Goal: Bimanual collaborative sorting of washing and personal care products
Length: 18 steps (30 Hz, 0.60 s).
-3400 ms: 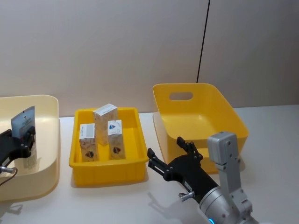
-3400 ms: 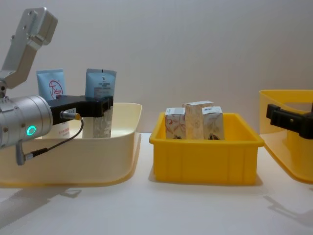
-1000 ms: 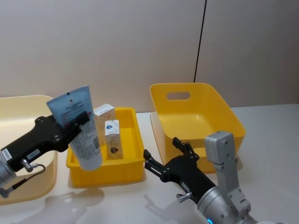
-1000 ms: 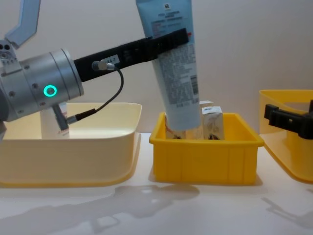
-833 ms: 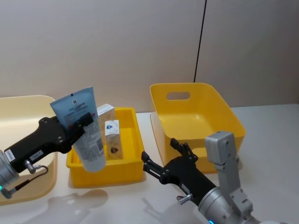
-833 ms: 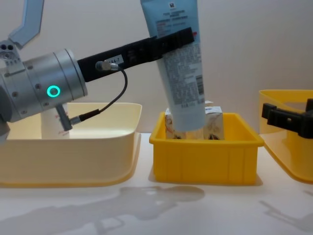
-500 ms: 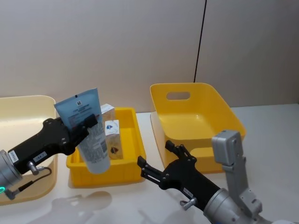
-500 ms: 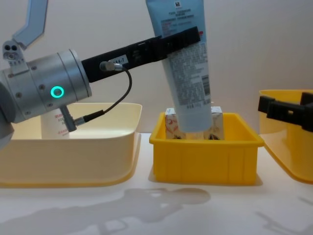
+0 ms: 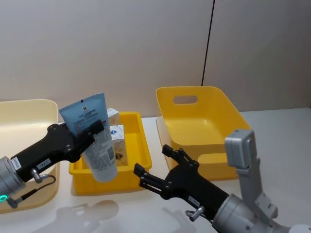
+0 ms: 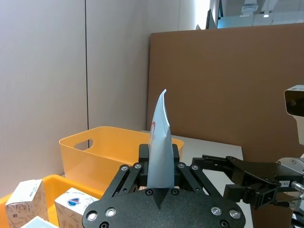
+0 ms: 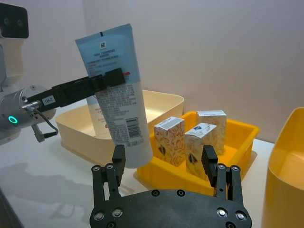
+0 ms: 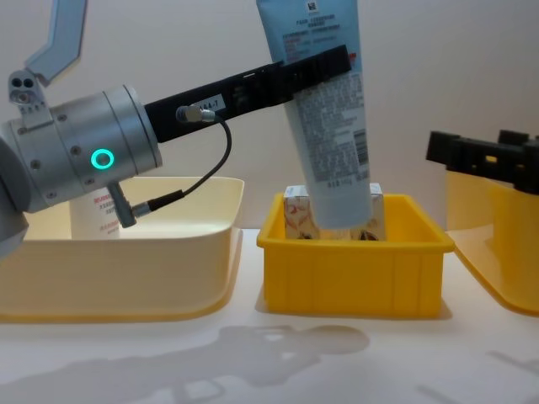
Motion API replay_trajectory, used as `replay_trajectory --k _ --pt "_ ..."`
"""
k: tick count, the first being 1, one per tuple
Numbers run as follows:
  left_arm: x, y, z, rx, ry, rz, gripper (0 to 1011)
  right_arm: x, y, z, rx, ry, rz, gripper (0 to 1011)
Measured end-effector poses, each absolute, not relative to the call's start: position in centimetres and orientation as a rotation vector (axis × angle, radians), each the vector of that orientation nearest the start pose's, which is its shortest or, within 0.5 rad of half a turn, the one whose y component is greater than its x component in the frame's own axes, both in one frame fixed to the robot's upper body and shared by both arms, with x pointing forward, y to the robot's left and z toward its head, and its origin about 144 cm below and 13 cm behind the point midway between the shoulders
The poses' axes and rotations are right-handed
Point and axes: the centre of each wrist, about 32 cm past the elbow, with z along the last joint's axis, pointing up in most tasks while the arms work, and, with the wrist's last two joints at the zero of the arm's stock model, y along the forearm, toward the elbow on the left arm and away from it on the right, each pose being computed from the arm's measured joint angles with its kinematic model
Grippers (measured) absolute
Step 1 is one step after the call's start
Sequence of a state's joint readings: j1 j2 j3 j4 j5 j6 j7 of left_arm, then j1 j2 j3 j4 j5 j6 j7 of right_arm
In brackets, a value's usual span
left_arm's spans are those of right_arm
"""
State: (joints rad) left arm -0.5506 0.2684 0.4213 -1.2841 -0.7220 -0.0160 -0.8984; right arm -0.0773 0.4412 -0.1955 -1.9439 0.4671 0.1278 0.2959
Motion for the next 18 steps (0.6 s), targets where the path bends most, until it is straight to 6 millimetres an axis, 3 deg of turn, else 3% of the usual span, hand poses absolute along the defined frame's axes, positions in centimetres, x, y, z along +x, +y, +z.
replay_trajectory --k 18 --pt "58.8 20.6 124.2 -0.325 0.001 0.336 239 45.2 -21.5 123.0 0.028 -0.039 -0.897 1001"
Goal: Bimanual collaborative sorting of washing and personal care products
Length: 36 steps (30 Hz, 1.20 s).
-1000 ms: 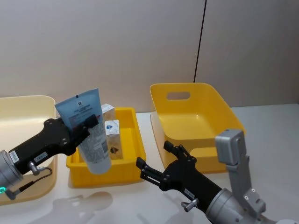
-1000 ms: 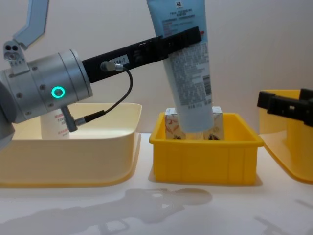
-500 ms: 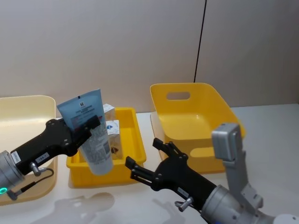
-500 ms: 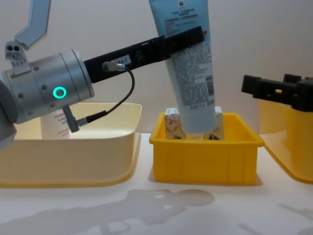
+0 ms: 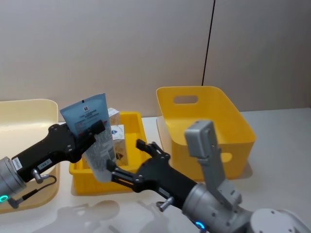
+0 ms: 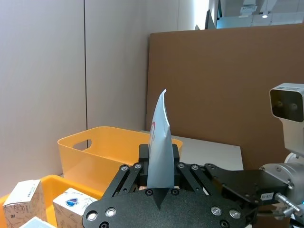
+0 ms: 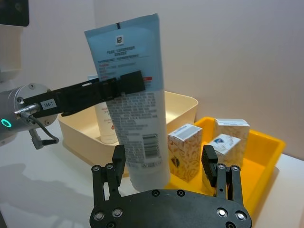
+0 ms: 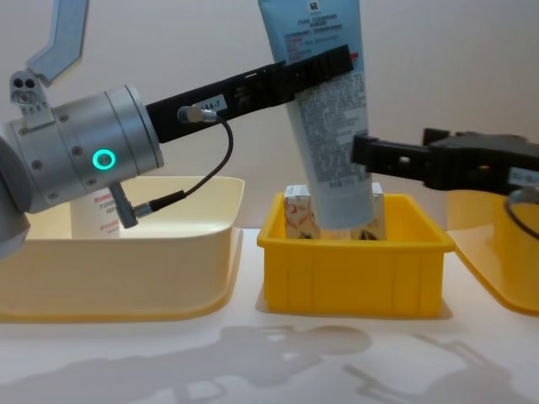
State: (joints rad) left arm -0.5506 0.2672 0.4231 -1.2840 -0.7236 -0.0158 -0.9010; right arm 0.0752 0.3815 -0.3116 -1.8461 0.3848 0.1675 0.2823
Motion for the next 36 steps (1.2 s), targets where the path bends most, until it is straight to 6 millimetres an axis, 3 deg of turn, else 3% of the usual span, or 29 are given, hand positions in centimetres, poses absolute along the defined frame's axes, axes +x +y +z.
replay_trajectory --k 19,26,31,36 --pt "58.8 20.6 124.2 -0.325 0.001 0.336 239 49.0 -18.1 122.8 -0.002 -0.061 -0.811 1001" --pt "58.8 20.6 124.2 -0.325 0.001 0.336 239 49.6 -17.5 122.9 -0.007 -0.068 -0.800 855" --pt "58.8 20.6 124.2 -0.325 0.001 0.336 239 49.9 -17.2 122.8 -0.010 -0.070 -0.794 694" --pt "58.8 20.6 124.2 -0.325 0.001 0.336 239 50.0 -17.0 122.9 -0.011 -0.072 -0.790 645"
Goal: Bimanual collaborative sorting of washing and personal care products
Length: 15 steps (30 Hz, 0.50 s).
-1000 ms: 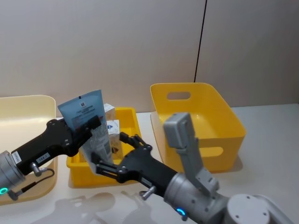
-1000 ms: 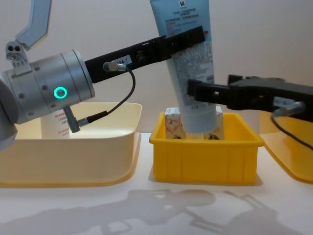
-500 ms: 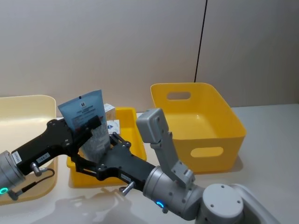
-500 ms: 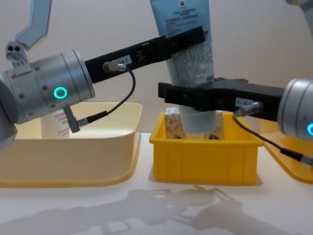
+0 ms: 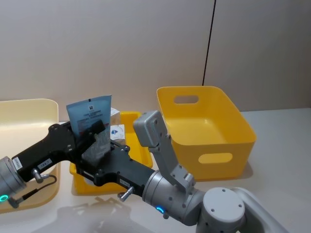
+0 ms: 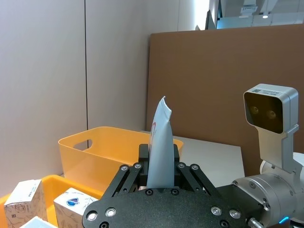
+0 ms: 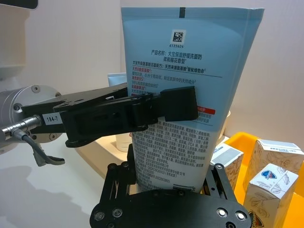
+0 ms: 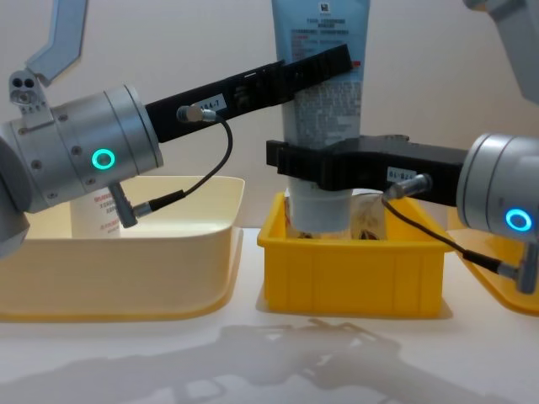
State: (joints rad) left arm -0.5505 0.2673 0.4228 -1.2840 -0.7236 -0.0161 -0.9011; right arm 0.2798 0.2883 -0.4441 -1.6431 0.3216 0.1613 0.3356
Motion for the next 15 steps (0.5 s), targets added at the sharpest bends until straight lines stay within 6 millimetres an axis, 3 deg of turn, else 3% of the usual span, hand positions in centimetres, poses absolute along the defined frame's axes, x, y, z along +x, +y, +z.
replay_trajectory --k 5,15 --pt "58.81 20.59 124.22 -0.325 0.001 0.336 278 50.15 -16.88 122.88 -0.012 -0.073 -0.786 614" --pt "58.81 20.60 124.22 -0.325 0.001 0.336 604 50.29 -16.71 122.90 -0.013 -0.075 -0.782 544"
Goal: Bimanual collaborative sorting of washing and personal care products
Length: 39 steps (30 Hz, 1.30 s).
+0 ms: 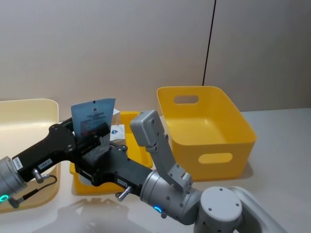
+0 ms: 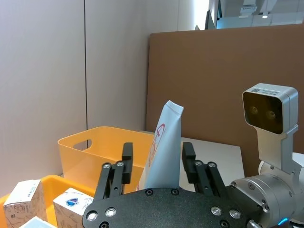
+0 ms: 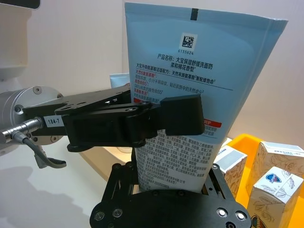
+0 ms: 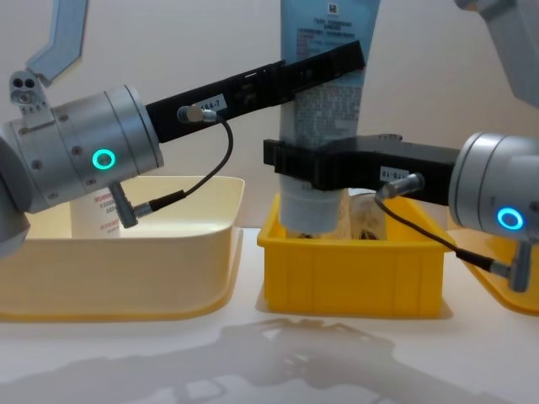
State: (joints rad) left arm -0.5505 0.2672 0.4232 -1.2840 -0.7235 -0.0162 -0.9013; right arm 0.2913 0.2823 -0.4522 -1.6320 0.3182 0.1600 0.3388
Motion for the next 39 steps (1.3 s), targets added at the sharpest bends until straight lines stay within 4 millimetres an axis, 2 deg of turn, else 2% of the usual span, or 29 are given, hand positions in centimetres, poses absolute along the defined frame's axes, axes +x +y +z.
replay_trajectory --k 1,5,6,9,14,26,39 --pt "58.8 20.6 124.2 -0.325 0.001 0.336 614 50.3 -16.7 122.9 -0.013 -0.075 -0.782 535" --pt "58.8 20.6 124.2 -0.325 0.001 0.336 757 50.3 -16.7 122.9 -0.013 -0.075 -0.781 509" --pt "58.8 20.6 124.2 -0.325 0.001 0.336 757 50.3 -16.7 122.9 -0.013 -0.075 -0.781 509" --pt "58.8 20.6 124.2 -0.325 0.001 0.336 889 50.3 -16.7 122.9 -0.013 -0.076 -0.781 493" --pt "58.8 20.6 124.2 -0.325 0.001 0.336 997 50.2 -16.8 122.9 -0.012 -0.077 -0.786 465" --pt "58.8 20.6 124.2 -0.325 0.001 0.336 1003 49.3 -18.5 123.3 -0.007 -0.097 -0.889 455" --pt "58.8 20.6 124.2 -0.325 0.001 0.336 1003 48.4 -21.8 124.4 0.024 -0.202 -1.090 455"
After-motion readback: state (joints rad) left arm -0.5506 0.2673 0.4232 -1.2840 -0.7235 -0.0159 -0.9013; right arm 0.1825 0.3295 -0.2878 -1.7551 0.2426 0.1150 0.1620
